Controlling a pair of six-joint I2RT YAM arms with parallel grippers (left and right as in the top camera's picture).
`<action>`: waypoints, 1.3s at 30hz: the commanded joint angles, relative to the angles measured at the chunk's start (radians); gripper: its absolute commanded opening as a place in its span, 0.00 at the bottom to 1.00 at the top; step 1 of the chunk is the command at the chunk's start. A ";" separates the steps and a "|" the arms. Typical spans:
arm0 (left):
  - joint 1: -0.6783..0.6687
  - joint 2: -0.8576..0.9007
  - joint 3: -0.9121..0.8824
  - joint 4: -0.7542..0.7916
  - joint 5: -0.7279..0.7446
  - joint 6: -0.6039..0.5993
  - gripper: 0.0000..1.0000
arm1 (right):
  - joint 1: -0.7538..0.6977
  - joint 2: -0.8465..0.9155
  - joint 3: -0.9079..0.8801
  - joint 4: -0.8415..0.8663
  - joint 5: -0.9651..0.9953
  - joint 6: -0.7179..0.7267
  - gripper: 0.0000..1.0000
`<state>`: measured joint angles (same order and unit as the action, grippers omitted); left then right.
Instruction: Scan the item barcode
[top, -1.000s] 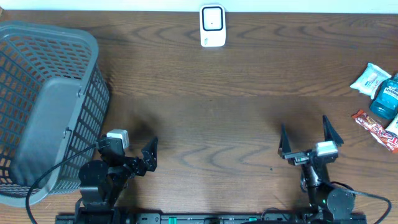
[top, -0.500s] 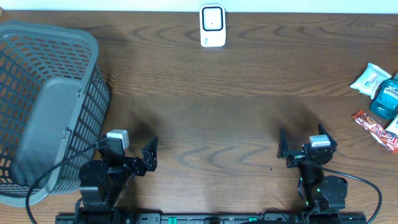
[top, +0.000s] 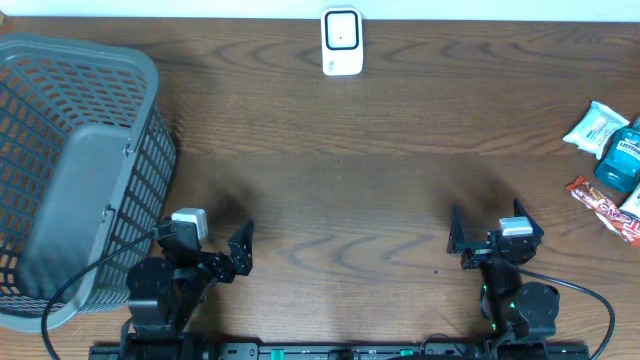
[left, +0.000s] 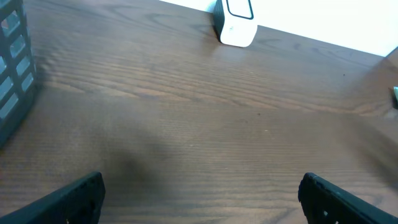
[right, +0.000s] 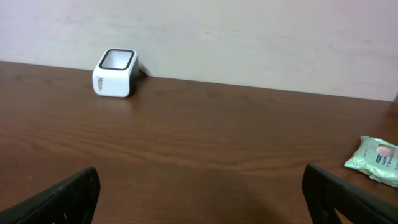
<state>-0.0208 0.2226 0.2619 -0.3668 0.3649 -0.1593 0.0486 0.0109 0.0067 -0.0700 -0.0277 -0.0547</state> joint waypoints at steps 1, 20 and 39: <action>-0.002 -0.003 0.003 0.000 0.009 0.009 0.99 | -0.010 -0.005 -0.001 -0.005 0.010 0.013 0.99; -0.011 -0.005 0.000 0.057 -0.051 0.029 0.99 | -0.010 -0.005 -0.001 -0.005 0.010 0.013 0.99; -0.035 -0.219 -0.258 0.409 -0.097 0.311 0.99 | -0.010 -0.005 -0.001 -0.005 0.010 0.013 0.99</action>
<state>-0.0429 0.0238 0.0063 0.0433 0.2817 0.0383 0.0486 0.0109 0.0067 -0.0700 -0.0261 -0.0547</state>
